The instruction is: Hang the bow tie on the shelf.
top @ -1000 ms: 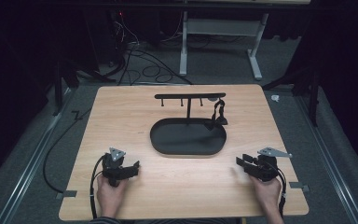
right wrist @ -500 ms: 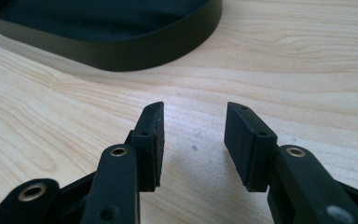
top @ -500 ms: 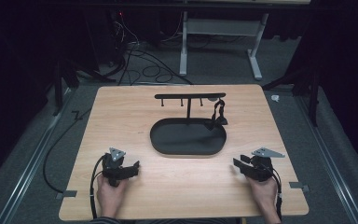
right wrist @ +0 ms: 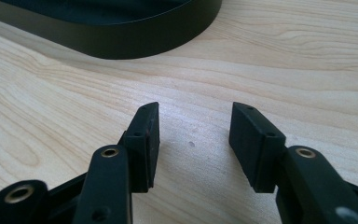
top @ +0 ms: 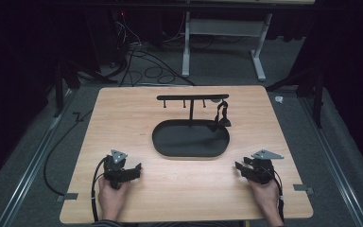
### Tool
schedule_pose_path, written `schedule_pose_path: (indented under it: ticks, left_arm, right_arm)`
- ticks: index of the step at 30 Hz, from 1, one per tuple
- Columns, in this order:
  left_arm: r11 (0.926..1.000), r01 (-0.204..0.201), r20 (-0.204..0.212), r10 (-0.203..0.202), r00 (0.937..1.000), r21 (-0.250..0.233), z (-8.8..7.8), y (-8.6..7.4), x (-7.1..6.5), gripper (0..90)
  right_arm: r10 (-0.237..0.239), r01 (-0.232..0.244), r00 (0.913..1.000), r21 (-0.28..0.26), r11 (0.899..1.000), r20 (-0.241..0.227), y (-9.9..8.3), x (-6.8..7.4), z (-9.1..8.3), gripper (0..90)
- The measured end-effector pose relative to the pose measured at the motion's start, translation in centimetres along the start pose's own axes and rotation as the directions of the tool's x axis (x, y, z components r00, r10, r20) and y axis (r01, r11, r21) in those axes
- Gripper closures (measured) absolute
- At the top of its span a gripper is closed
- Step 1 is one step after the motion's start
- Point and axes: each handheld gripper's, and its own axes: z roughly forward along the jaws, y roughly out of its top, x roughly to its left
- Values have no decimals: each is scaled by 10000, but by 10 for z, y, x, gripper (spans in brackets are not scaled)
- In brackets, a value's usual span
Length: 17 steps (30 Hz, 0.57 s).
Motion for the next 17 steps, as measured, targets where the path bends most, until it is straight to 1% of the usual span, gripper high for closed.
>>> schedule_pose_path:
  ticks: [3,5,7,8,9,11,17]
  left_arm:
    - [10000,6,3,-6,10000,-10,0,0,0,150]
    - [10000,31,-6,-31,10000,-16,0,0,0,150]
    - [10000,32,-7,-32,10000,-16,0,0,0,150]
    - [10000,35,-12,-35,10000,-17,0,0,0,151]
    - [10000,39,-16,-39,10000,-16,0,0,0,150]
    - [10000,41,-15,-41,10000,-18,0,0,0,150]
    - [10000,37,-17,-37,10000,-14,0,0,0,151]
  right_arm:
    - [-369,367,9989,100,9993,305,0,5,1,504]
    - [-883,874,9938,157,9960,676,0,11,2,473]
    - [-795,783,9943,186,9968,709,0,10,2,434]
    - [-602,590,9963,210,9980,614,1,8,2,423]
    - [-561,550,9967,195,9983,585,1,8,2,420]
    - [-676,662,9958,248,9975,619,1,9,2,410]
    - [-659,644,9960,255,9976,611,1,9,2,404]
